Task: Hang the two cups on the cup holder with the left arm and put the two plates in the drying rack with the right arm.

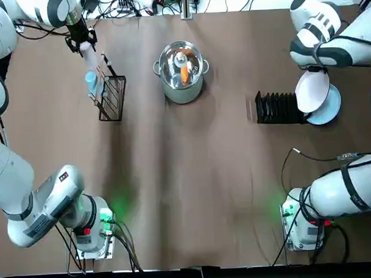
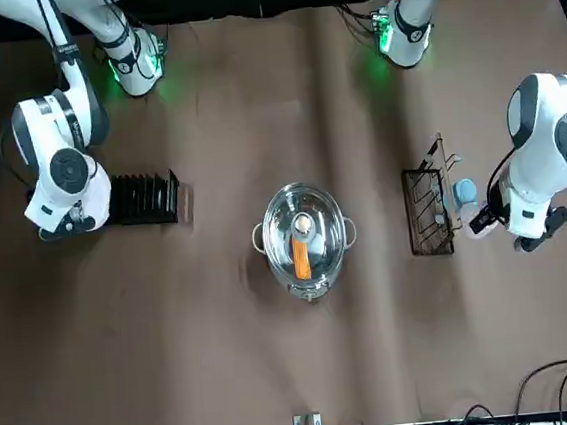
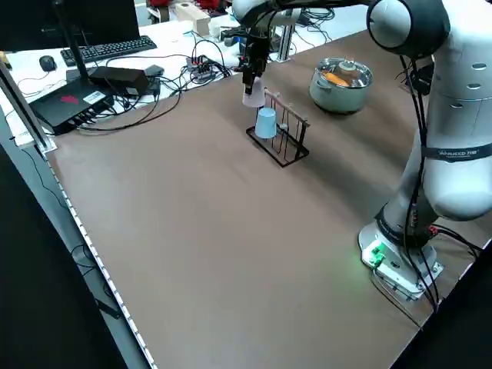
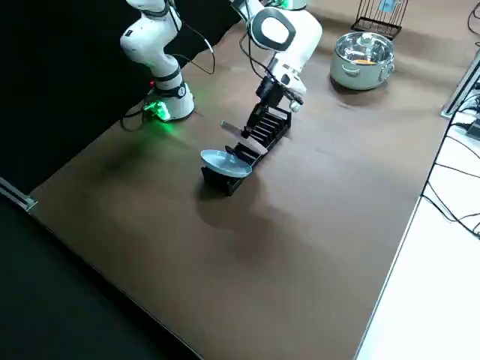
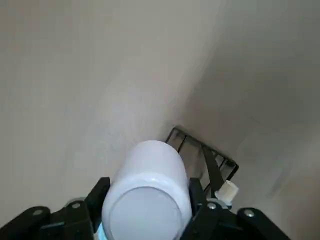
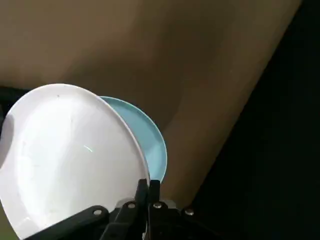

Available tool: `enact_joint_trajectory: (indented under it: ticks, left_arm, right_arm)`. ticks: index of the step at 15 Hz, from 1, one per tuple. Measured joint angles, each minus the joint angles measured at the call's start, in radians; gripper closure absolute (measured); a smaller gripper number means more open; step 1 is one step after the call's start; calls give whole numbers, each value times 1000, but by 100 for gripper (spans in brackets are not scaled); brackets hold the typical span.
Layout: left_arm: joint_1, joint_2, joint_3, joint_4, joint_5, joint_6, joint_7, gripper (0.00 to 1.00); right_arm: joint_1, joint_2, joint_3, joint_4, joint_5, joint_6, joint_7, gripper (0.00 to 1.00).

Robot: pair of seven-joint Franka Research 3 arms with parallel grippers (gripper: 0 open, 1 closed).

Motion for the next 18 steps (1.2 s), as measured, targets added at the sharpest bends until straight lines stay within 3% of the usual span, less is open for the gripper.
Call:
enact_joint_trajectory:
  ticks: [5,13,17,18]
  left_arm:
    - [-1,7,0,-43,0,63,0,32]
    - [0,32,0,-47,0,81,1,29]
    - [8,22,0,-25,1,80,4,0]
    - [10,15,0,-17,1,75,5,0]
  right_arm:
    - [32,-6,0,-45,-14,8,100,97]
    - [59,3,0,-59,-20,10,149,97]
    - [75,33,0,-61,-31,14,174,97]
    - [75,36,0,-61,-31,14,174,97]
